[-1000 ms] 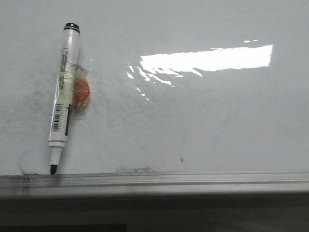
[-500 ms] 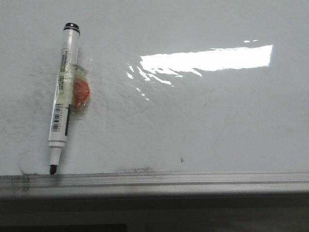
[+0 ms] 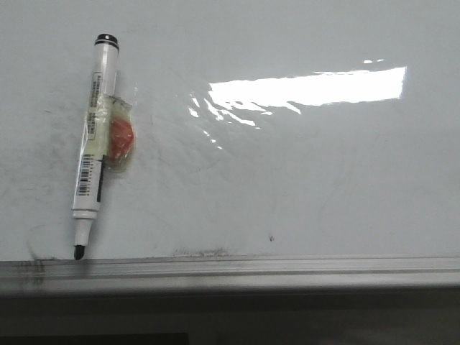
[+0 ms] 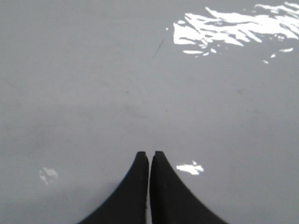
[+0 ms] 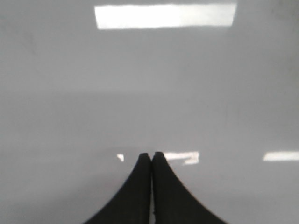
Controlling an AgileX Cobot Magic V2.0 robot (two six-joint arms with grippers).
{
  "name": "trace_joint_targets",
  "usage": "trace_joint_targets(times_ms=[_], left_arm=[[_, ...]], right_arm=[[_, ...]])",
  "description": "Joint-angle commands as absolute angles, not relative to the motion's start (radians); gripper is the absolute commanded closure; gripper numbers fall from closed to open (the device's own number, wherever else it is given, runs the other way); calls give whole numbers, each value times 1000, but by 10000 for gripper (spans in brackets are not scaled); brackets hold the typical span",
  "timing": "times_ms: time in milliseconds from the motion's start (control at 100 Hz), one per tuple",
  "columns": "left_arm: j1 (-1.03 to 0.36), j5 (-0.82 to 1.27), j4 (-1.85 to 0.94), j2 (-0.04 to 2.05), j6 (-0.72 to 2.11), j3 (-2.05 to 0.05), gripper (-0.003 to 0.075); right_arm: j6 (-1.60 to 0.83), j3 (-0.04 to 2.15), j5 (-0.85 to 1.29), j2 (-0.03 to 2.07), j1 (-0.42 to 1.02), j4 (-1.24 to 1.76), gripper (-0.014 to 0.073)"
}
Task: Write number 9 on whiteboard
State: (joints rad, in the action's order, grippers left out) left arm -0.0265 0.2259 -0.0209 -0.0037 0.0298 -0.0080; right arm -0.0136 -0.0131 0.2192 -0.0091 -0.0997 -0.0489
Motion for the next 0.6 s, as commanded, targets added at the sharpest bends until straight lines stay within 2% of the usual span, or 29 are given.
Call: trace_joint_targets(times_ms=[0, 110, 330, 590], left_arm=[[-25, 91, -35, -32, 30, 33, 741], [-25, 15, -35, -32, 30, 33, 741], [-25, 13, -37, -32, 30, 33, 741], [-25, 0, -162, -32, 30, -13, 741]], right_arm=[[-22, -22, 64, -32, -104, -52, 657], [-22, -22, 0, -32, -104, 17, 657], [-22, -22, -222, -32, -104, 22, 657], [-8, -11, -98, -32, -93, 26, 657]])
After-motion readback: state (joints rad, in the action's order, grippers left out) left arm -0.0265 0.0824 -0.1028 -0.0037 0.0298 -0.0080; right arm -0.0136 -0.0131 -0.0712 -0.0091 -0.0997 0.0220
